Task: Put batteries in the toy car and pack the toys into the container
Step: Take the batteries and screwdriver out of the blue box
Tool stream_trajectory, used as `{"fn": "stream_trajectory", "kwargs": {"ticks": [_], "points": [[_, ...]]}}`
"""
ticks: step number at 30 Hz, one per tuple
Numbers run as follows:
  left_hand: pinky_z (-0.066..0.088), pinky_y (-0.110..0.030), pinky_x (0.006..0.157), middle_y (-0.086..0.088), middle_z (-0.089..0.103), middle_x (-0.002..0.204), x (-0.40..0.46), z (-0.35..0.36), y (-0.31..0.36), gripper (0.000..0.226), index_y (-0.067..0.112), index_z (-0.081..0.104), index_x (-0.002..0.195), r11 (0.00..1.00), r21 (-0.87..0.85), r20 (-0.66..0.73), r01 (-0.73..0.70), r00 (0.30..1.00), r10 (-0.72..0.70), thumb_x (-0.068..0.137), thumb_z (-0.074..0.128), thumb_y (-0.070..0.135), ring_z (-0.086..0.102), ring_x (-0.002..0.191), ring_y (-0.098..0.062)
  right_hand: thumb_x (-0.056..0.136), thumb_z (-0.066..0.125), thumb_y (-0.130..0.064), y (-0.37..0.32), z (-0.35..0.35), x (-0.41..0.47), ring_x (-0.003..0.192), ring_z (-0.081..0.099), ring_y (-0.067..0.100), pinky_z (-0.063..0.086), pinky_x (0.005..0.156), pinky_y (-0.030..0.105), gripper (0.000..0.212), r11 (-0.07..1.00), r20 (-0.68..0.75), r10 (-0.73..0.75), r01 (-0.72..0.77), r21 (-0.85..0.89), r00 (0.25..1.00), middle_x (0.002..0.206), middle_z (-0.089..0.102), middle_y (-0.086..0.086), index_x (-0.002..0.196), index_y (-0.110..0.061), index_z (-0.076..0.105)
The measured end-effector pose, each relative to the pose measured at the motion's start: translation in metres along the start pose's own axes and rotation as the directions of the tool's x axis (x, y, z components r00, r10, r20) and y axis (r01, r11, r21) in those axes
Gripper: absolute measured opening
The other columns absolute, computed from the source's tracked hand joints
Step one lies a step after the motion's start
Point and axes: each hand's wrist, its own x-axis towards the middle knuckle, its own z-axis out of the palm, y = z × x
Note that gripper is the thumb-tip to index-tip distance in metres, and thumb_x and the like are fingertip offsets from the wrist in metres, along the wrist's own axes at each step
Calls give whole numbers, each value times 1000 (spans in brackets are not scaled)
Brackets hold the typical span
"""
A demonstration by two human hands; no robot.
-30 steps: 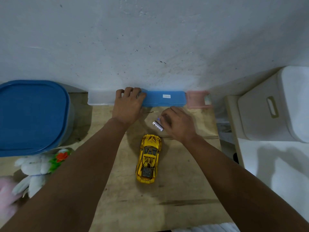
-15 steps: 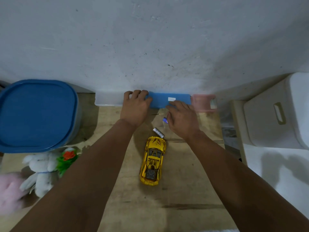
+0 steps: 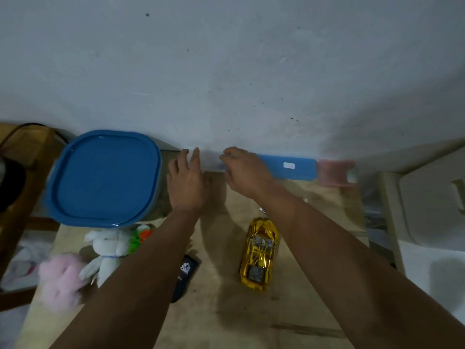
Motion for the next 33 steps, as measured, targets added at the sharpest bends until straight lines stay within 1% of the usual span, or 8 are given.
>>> {"fn": "stream_trajectory", "kwargs": {"ticks": [4, 8, 14, 19, 25, 29, 31, 33], "points": [[44, -60, 107, -16, 25, 167, 3, 0, -7, 76, 16, 28, 161, 970, -190, 66, 149, 988, -138, 95, 65, 28, 33, 146, -42, 83, 72, -22, -21, 16, 17, 108, 57, 29, 51, 86, 44, 36, 986, 69, 77, -66, -153, 995, 119, 57, 7, 117, -17, 65], [52, -54, 101, -17, 38, 159, 9, 5, -15, 74, 13, 29, 161, 952, -271, 48, 143, 990, -135, 97, 63, 27, 49, 134, -41, 83, 73, -21, -30, 19, 25, 99, 57, 31, 52, 77, 43, 21, 970, 32, 119, -109, -217, 992, 108, 58, 9, 103, -15, 69], [48, -49, 102, -21, 45, 154, 15, 7, -15, 72, 7, 34, 160, 948, -292, 34, 130, 991, -126, 99, 63, 31, 52, 131, -41, 82, 71, -10, -35, 21, 24, 91, 59, 33, 53, 65, 41, 22, 957, 47, 91, -75, -282, 995, 104, 58, 13, 103, -9, 66], [50, -49, 97, -24, 48, 149, 19, 11, -22, 73, 6, 36, 159, 961, -256, 35, 106, 994, -100, 98, 67, 31, 55, 125, -42, 88, 68, -17, -38, 16, 33, 100, 57, 33, 54, 72, 44, 29, 955, 83, 76, -49, -292, 994, 112, 57, 15, 115, -7, 63], [51, -49, 94, -25, 51, 144, 24, 9, -26, 74, 6, 39, 157, 967, -238, 42, 89, 996, -81, 95, 70, 32, 58, 118, -44, 93, 66, -18, -42, 9, 30, 104, 55, 31, 54, 76, 41, 31, 940, 108, 56, -16, -341, 993, 115, 56, 15, 120, -4, 64], [50, -48, 95, -23, 49, 147, 24, 7, -25, 76, 7, 35, 159, 969, -231, 60, 92, 995, -80, 97, 66, 37, 56, 121, -42, 94, 63, -23, -46, 4, 39, 111, 52, 30, 52, 86, 42, 35, 949, 117, 52, -13, -314, 992, 123, 53, 15, 124, -6, 62], [49, -47, 97, -23, 47, 149, 23, 7, -25, 77, 7, 33, 160, 967, -237, 65, 90, 995, -77, 97, 66, 38, 54, 124, -41, 92, 64, -28, -49, 5, 39, 110, 51, 30, 51, 86, 42, 39, 952, 134, 56, -13, -305, 989, 123, 52, 14, 124, -6, 62], [48, -47, 98, -21, 46, 150, 22, 8, -24, 79, 7, 32, 160, 964, -249, 63, 90, 995, -77, 97, 67, 40, 53, 126, -40, 91, 66, -22, -48, 8, 36, 110, 52, 30, 53, 84, 41, 40, 938, 148, 41, 13, -345, 988, 123, 52, 15, 127, -6, 60]]}}
